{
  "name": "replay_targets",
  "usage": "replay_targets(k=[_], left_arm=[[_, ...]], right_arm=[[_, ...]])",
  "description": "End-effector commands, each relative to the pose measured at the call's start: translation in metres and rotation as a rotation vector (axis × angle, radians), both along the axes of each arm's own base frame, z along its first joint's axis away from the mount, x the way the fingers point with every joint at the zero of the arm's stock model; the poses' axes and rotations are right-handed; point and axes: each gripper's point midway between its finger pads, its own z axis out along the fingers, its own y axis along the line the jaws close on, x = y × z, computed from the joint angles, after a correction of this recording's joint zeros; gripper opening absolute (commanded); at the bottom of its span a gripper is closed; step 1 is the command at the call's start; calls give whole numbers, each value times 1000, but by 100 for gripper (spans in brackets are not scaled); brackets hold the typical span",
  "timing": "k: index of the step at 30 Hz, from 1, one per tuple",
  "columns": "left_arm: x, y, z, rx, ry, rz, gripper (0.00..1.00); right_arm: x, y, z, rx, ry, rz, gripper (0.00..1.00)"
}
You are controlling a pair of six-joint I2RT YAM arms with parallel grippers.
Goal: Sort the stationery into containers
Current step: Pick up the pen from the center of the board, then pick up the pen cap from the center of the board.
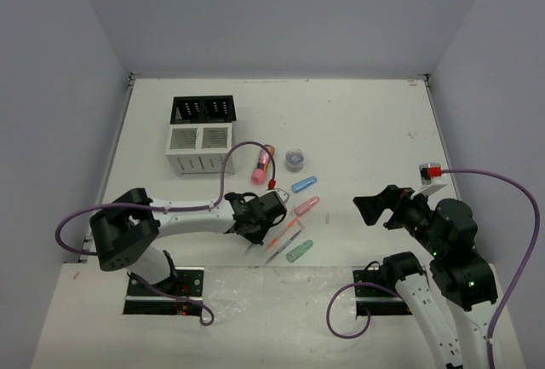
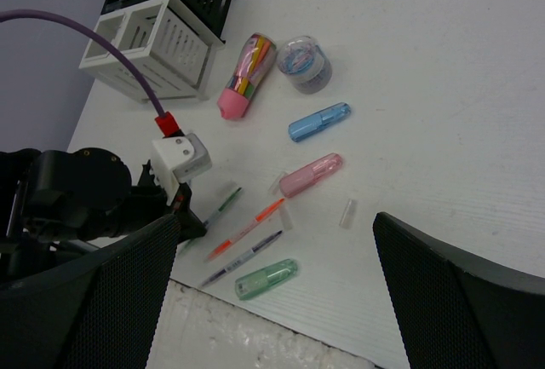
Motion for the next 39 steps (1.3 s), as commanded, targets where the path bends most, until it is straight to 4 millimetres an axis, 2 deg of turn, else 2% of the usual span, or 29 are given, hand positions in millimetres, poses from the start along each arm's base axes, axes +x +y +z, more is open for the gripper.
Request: replay_targets(k=[1, 4, 6, 9, 13, 17, 21, 22, 26, 29, 34, 36, 39], left_arm=[[-2, -10, 14, -27, 7, -17, 0], [8, -19, 39, -81, -51, -8, 0], [10, -21, 48, -100, -68, -5, 0], [15, -22, 67, -131, -107, 5, 0], [19, -22, 88, -163, -142, 9, 0], [31, -20, 123, -216, -241, 26, 0], [42, -10, 170, -298, -372, 30, 0], [42, -7, 175, -301, -390, 21, 0], [42, 8, 186, -329, -452, 14, 0], [43, 24, 181, -319, -492, 44, 0], [43, 37, 190, -400, -550, 103, 0], [43, 44, 199, -432, -576, 120, 0], [41, 42, 200, -457, -575, 110, 0]], right_arm=[[4, 5, 6, 12, -15, 24, 99], [7, 10, 2, 30, 26, 34, 99], [9, 14, 1, 47, 52, 47, 99], [17, 22, -7, 82, 99, 58, 99], [33, 22, -17, 103, 129, 10, 99], [59, 18, -42, 122, 188, -81, 99], [80, 13, -88, 50, 335, -150, 99], [80, 15, -94, 19, 360, -142, 99], [83, 15, -128, -157, 488, -172, 99], [83, 19, -141, -222, 527, -193, 99], [80, 31, -154, -252, 564, -197, 98], [79, 38, -162, -259, 595, -194, 95], [80, 52, -169, -270, 619, -157, 77]])
